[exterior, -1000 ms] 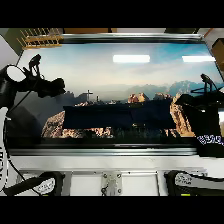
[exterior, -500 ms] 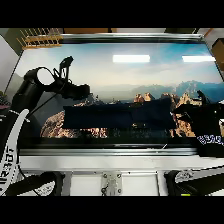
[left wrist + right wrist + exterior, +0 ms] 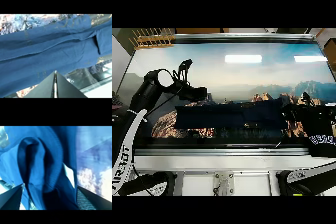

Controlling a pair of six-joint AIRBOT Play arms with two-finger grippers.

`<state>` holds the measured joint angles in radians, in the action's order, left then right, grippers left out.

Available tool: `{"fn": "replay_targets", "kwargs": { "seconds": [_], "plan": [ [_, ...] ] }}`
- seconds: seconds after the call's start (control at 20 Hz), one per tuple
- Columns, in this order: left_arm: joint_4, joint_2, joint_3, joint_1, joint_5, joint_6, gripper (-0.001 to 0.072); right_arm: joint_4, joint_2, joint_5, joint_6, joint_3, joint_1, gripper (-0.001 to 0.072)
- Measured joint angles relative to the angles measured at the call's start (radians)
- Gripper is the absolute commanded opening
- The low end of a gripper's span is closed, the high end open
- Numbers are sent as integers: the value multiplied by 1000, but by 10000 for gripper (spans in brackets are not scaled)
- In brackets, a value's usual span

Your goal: Fold the clothes and pants, and hang the long-sleeved shirts on hangers.

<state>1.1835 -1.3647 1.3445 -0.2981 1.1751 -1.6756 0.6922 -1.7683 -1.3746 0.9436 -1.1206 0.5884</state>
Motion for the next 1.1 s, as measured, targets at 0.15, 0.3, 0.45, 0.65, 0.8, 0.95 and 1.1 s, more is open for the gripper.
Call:
{"fn": "replay_targets", "kwargs": {
  "seconds": [0.15,0.3,0.45,0.65,0.8,0.95,1.1],
  "plan": [
    [0,0,0,0,3,-3,7,-7,-3,1,-2,1,-43,720],
    [0,0,0,0,3,-3,7,-8,-5,2,-2,1,-84,715],
    [0,0,0,0,8,-3,7,1,-5,5,-1,1,-116,448],
    [1,0,0,0,10,-2,7,22,-4,14,6,2,-136,17],
    [-1,-4,0,-9,-6,-2,7,52,19,10,26,-4,-140,17],
    [-5,-40,0,-43,-47,0,7,156,73,-2,93,-37,-146,17],
    [-21,-124,8,-107,-127,0,7,276,144,-52,188,-112,-171,17]
  ]
}}
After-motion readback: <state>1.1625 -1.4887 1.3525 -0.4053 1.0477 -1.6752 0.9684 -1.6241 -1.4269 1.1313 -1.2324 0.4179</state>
